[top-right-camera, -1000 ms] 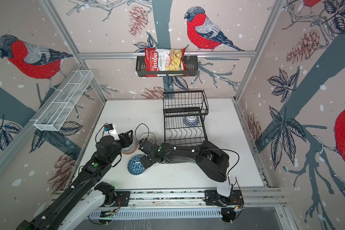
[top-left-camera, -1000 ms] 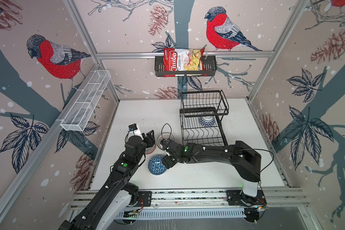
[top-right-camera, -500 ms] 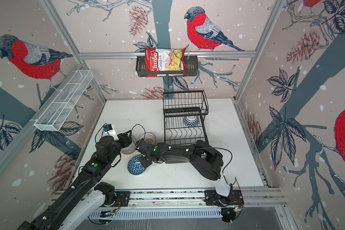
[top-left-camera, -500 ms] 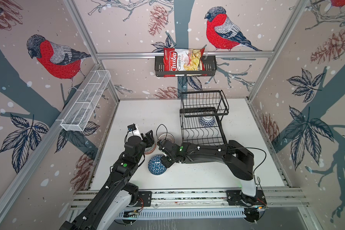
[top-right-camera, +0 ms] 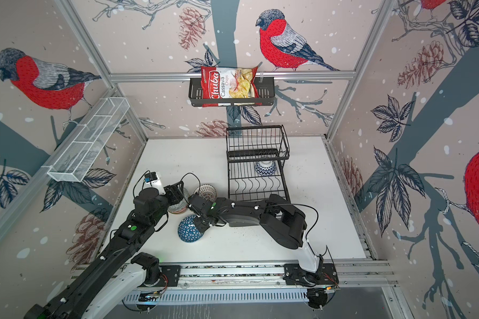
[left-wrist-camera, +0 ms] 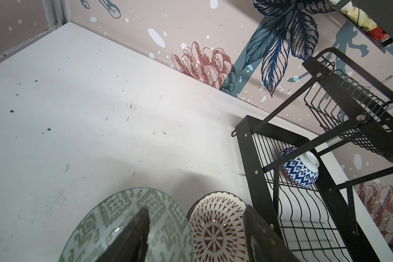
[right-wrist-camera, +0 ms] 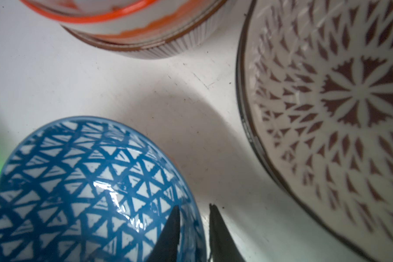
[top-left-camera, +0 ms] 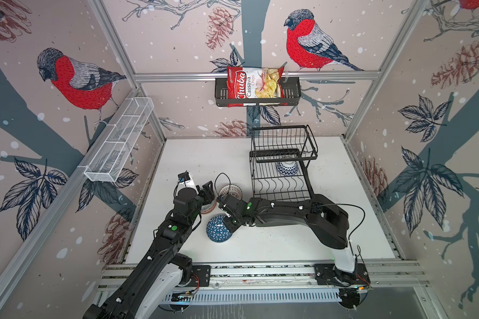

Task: Load bowls into a dish rack
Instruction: Pick up the bowl from the bottom-center of the table.

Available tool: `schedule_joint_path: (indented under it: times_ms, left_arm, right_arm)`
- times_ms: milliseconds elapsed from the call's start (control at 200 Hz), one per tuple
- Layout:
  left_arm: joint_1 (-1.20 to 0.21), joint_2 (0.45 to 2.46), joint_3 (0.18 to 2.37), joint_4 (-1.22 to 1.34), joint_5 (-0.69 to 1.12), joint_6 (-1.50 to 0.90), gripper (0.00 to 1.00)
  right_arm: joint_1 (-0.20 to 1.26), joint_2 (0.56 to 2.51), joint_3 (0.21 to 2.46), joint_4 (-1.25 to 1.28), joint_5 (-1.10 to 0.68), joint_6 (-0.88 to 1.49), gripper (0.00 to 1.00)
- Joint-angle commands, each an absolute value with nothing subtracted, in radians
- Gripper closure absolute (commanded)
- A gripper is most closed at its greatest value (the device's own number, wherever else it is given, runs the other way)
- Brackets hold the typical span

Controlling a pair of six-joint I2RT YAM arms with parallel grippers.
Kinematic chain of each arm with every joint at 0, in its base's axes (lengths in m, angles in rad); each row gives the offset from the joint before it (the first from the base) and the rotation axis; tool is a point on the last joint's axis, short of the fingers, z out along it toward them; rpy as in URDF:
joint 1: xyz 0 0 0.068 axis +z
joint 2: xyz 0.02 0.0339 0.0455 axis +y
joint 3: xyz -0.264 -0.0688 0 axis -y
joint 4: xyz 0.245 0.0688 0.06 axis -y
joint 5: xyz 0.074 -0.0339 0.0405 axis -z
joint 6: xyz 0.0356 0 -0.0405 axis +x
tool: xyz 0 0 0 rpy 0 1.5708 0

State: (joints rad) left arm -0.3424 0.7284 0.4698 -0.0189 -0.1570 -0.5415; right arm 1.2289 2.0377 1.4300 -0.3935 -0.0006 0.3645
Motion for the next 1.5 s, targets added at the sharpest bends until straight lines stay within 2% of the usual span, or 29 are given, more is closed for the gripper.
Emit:
schedule_joint_path:
  times_ms: [0, 180, 285, 470, 570, 870, 1226, 1496]
  left_arm:
    - [-0.341, 0.726, 0.468, 0.004, -0.149, -0.535, 0.35]
    - [-0.341, 0.723, 0.461, 0.003, -0.150, -0.541, 0.34]
    - [-0.341, 0.725, 0.462, 0.003, -0.143, -0.543, 0.33]
    - [-0.342, 0.728, 0.472, 0.011, -0.100, -0.541, 0.18]
    - [-0.342, 0.738, 0.482, 0.019, -0.076, -0.538, 0.15]
    - [-0.341, 0.791, 0.515, 0.091, 0.032, -0.542, 0.16]
    - [-0.346, 0.867, 0.507, 0.303, 0.287, -0.591, 0.13]
    - [-0.440, 0.931, 0.505, 0.392, 0.322, -0.630, 0.15]
  right_arm:
    - [1.229, 2.039, 1.437, -0.405, 0.006, 0.365, 0.84]
    - [1.227, 2.023, 1.433, -0.403, 0.017, 0.372, 0.99]
    - [1.227, 1.995, 1.418, -0.396, 0.021, 0.371, 0.99]
    - [1.221, 1.908, 1.375, -0.378, 0.050, 0.369, 0.99]
    - [1.216, 1.855, 1.359, -0.369, 0.068, 0.369, 1.00]
    - [1.165, 1.729, 1.324, -0.395, 0.163, 0.369, 0.99]
    - [1.032, 1.635, 1.266, -0.399, 0.251, 0.364, 0.99]
    - [0.963, 1.536, 1.238, -0.397, 0.337, 0.346, 0.99]
